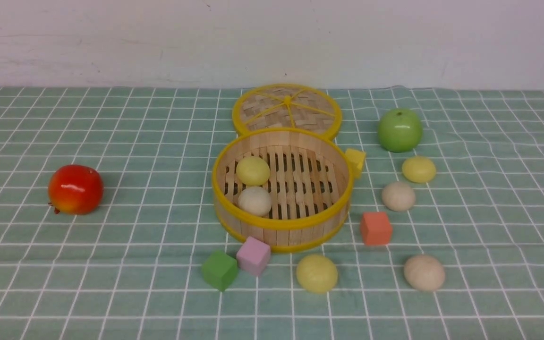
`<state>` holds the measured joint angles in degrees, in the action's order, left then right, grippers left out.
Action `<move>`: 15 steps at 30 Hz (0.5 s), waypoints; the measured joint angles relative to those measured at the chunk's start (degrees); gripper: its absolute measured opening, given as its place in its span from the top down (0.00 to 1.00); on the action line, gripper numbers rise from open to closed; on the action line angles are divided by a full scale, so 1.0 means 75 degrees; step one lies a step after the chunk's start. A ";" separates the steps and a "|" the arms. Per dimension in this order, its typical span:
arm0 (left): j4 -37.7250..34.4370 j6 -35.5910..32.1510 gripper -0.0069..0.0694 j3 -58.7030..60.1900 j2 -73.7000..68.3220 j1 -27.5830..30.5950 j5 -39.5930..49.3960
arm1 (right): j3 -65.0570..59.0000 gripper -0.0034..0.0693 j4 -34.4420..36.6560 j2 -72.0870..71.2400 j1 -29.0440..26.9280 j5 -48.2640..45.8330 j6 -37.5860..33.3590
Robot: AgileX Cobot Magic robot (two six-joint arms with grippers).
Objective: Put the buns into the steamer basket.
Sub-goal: Use the right arm to grab a steamed stuffed bun
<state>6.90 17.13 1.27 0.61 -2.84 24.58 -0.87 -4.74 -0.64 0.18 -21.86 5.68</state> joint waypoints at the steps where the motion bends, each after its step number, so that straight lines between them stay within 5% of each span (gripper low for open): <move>1: 0.0000 0.0003 0.92 0.0000 0.0000 0.0015 0.0000 | 0.0000 0.62 0.0000 0.0000 0.0000 0.0000 0.0000; 15: 0.0013 0.0024 0.90 0.0005 0.0000 0.0040 -0.0006 | 0.0000 0.62 0.0000 0.0000 0.0000 0.0000 0.0000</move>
<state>7.01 17.30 1.30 0.61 -2.54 24.54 -0.87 -4.74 -0.64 0.18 -21.86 5.68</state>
